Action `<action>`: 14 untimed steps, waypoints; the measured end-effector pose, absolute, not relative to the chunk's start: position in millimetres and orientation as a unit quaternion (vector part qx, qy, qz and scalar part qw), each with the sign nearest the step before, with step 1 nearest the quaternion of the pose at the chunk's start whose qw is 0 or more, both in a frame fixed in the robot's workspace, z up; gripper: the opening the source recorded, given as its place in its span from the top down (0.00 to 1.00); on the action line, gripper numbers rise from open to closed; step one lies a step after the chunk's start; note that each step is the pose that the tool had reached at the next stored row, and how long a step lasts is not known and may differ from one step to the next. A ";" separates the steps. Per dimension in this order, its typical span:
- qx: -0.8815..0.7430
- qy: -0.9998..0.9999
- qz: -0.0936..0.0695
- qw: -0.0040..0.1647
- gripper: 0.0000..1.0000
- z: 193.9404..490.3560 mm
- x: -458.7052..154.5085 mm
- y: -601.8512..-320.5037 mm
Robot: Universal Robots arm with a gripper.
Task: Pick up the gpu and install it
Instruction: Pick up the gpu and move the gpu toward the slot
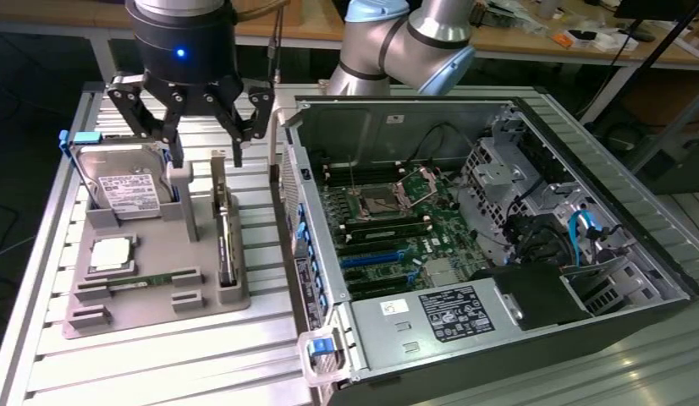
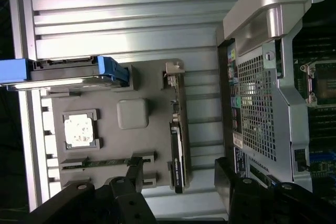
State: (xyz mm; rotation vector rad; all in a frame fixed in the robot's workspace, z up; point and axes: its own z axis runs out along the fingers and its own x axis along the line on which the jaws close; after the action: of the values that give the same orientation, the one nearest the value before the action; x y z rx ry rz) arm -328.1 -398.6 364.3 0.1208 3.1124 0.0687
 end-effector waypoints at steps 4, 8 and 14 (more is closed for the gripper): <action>0.039 0.999 0.022 0.013 0.34 356.0 -328.2 -400.5; 0.038 0.999 0.022 0.012 0.34 353.0 -328.1 -401.0; 0.019 1.000 0.022 0.010 0.34 349.0 -328.1 -401.1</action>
State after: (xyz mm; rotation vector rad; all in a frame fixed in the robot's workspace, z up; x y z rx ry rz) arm -328.1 -401.1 349.0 0.0580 3.1197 0.0691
